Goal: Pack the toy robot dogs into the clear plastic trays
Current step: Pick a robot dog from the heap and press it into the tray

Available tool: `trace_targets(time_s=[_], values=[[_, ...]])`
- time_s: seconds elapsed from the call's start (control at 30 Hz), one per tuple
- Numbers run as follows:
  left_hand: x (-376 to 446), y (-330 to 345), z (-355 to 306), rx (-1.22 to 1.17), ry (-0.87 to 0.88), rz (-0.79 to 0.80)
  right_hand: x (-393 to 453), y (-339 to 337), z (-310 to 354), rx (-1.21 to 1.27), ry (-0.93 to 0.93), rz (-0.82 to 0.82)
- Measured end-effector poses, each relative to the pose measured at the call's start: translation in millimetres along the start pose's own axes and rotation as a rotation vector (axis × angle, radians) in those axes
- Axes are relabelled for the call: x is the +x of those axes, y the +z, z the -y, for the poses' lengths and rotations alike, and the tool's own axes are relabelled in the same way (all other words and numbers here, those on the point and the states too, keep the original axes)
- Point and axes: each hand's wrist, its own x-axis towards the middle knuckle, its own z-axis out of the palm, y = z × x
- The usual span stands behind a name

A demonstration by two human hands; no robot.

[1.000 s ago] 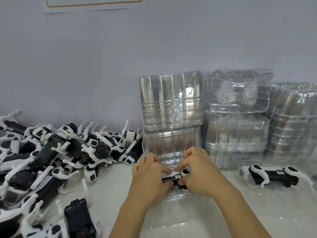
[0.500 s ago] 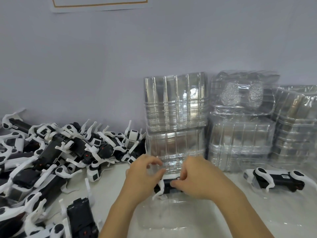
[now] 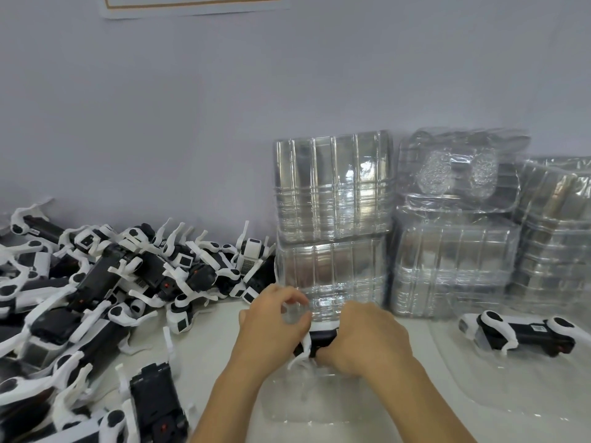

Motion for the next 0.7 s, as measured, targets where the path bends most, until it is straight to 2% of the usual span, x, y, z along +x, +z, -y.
trace_targets(time_s=[0.17, 0.37, 0.5, 0.57, 0.6, 0.7], values=[[0.9, 0.6, 1.8, -0.026, 0.002, -0.008, 3.0, -2.5, -5.6, 0.002, -0.041, 0.032], [4.5, 0.9, 7.5, 0.064, 0.091, 0.001, 8.4, -23.6, -24.9, 0.254, -0.2, 0.187], [5.1, 2.1, -1.4, 0.281, 0.177, -0.077, 13.3, -32.4, -41.4, 0.329, -0.269, -0.04], [3.4, 7.3, -12.9, 0.412, 0.162, -0.117, 14.3, -31.6, -48.6, 0.299, -0.261, -0.055], [2.3, 12.2, -17.2, 0.475, 0.111, -0.077, 15.1, -29.5, -51.5, 0.289, -0.253, -0.036], [-2.6, 30.1, -23.3, 0.6, -0.085, 0.195, 19.1, -24.5, -56.3, 0.32, -0.245, -0.026]])
